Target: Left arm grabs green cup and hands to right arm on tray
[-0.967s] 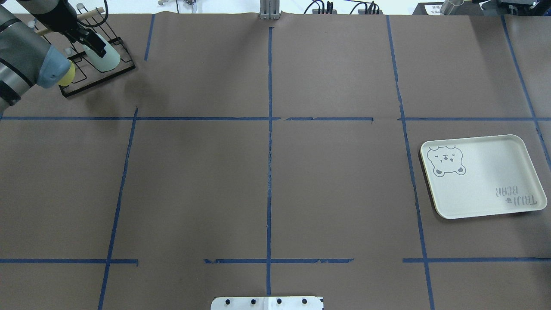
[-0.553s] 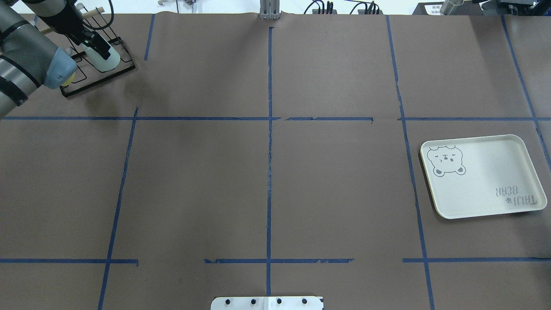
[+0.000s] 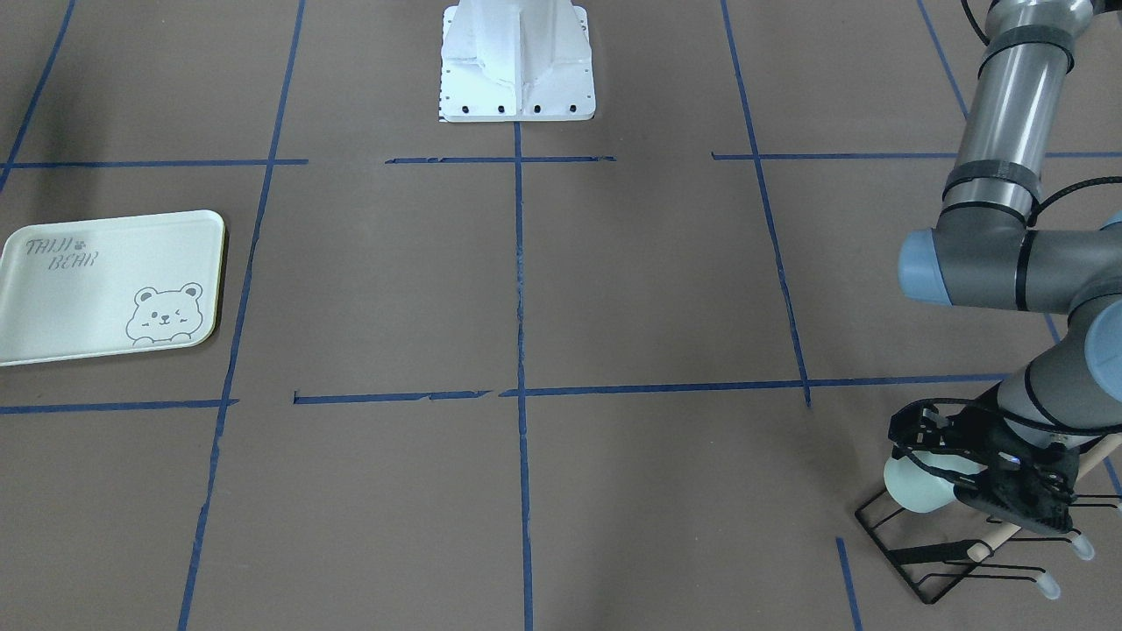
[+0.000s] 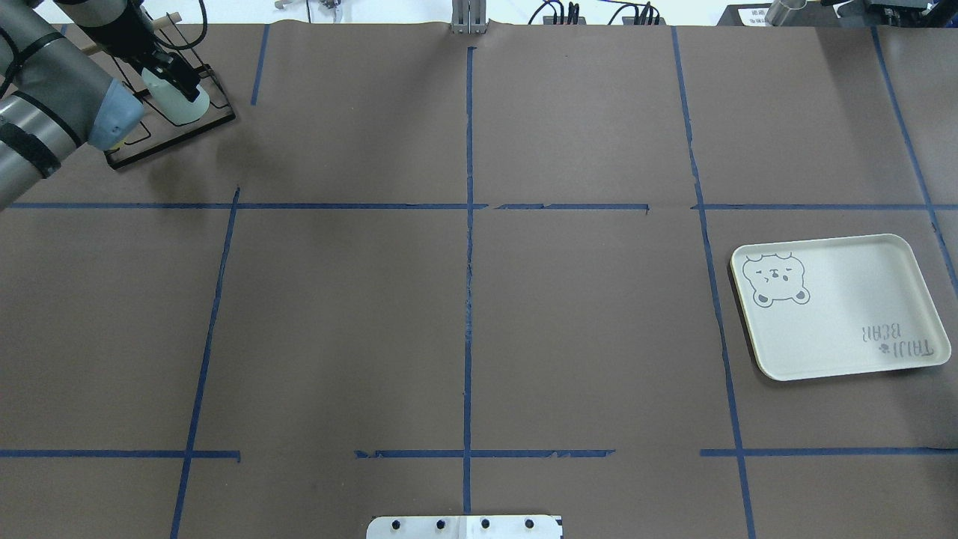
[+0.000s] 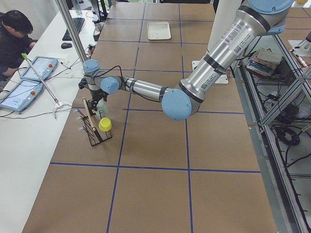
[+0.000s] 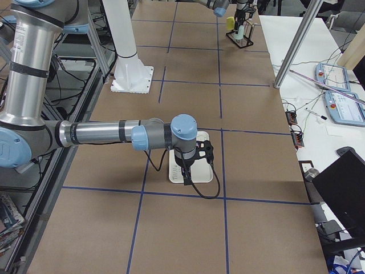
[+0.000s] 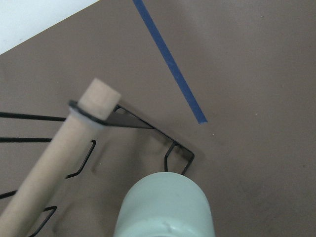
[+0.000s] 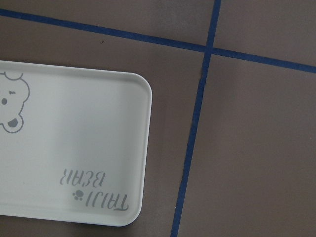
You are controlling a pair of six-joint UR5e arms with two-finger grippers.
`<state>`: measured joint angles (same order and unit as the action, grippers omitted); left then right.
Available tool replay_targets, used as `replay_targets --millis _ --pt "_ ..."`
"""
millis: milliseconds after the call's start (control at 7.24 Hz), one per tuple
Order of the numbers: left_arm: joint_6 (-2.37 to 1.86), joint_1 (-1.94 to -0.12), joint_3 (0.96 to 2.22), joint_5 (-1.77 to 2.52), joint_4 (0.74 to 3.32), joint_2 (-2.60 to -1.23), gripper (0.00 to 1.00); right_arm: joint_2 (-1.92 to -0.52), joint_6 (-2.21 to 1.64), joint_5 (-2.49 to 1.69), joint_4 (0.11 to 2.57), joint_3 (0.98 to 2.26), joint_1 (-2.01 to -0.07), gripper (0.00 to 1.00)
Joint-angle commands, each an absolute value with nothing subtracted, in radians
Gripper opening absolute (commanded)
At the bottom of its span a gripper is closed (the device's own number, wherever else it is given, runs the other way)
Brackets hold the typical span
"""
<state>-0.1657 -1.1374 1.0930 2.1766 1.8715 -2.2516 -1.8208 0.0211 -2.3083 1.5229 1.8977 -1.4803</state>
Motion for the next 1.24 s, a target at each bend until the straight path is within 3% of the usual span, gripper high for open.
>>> replay_targets --millis 0,138,414,553,829,1105 --pt "-0.166 -1.132 1.088 2.146 1.871 -2.252 1.0 -1.821 0.021 -2.307 1.522 1.894 -1.48 1.0" --pt "-0.166 -1.132 1.088 2.146 1.871 -2.253 0.94 -1.821 0.021 -2.307 1.522 1.893 -1.48 1.0" --pt "-0.164 -1.132 1.089 2.146 1.871 -2.253 0.49 -1.821 0.021 -2.309 1.522 1.893 -1.48 1.0" --pt "-0.169 -1.134 1.094 2.148 1.871 -2.252 0.37 -1.821 0.021 -2.309 1.522 1.893 -1.48 1.0" --pt "-0.167 -1.169 1.158 2.149 1.855 -2.243 0.36 -1.821 0.021 -2.307 1.522 1.893 -1.48 1.0" --pt "-0.164 -1.224 1.309 2.152 1.781 -2.192 0.36 -1.821 0.02 -2.309 1.523 1.893 -1.48 1.0"
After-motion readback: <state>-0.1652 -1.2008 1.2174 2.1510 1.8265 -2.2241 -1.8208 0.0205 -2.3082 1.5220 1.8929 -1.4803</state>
